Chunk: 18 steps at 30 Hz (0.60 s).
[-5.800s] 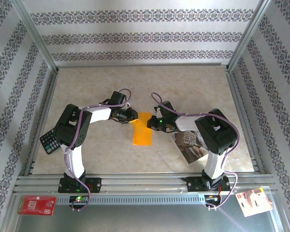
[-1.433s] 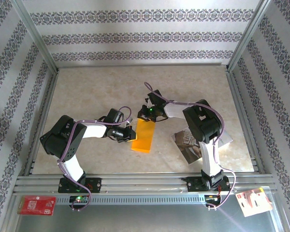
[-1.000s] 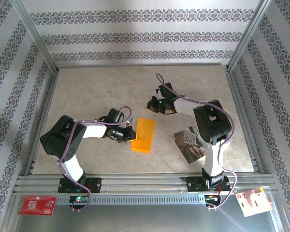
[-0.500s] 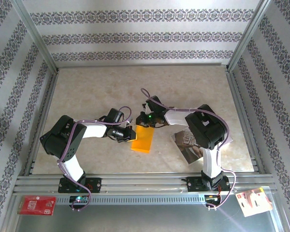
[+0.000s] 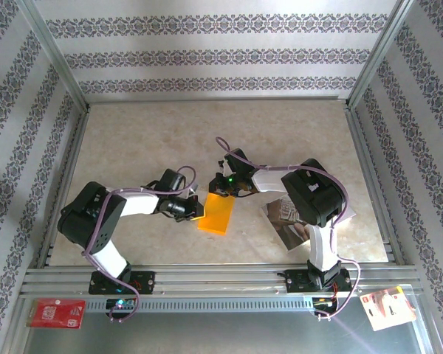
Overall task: Fold a paper plane with a square sheet of paper (pick it up from the middle)
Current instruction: First fold in half a square sheet of paper at the center of the table.
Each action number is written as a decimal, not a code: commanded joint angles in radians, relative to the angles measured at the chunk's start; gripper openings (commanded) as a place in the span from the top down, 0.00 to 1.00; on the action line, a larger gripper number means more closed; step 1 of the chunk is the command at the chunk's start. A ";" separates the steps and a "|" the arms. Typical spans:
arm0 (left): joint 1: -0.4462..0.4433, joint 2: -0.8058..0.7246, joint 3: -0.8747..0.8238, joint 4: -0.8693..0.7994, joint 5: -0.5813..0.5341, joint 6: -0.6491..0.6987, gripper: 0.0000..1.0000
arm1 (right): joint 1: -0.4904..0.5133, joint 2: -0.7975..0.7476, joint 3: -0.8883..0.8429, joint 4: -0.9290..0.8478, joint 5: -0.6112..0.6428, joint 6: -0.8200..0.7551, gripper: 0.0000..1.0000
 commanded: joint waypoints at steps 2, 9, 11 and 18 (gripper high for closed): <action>-0.017 -0.015 -0.077 -0.142 0.006 -0.038 0.96 | -0.022 0.051 -0.042 -0.117 0.117 -0.043 1.00; -0.031 -0.054 -0.132 -0.166 0.016 -0.032 0.97 | -0.022 0.050 -0.047 -0.131 0.131 -0.052 1.00; -0.034 -0.076 -0.150 -0.185 0.014 -0.022 0.97 | -0.022 0.050 -0.048 -0.134 0.133 -0.054 1.00; -0.039 -0.149 -0.189 -0.263 0.004 -0.003 0.97 | -0.021 0.058 -0.040 -0.140 0.133 -0.069 1.00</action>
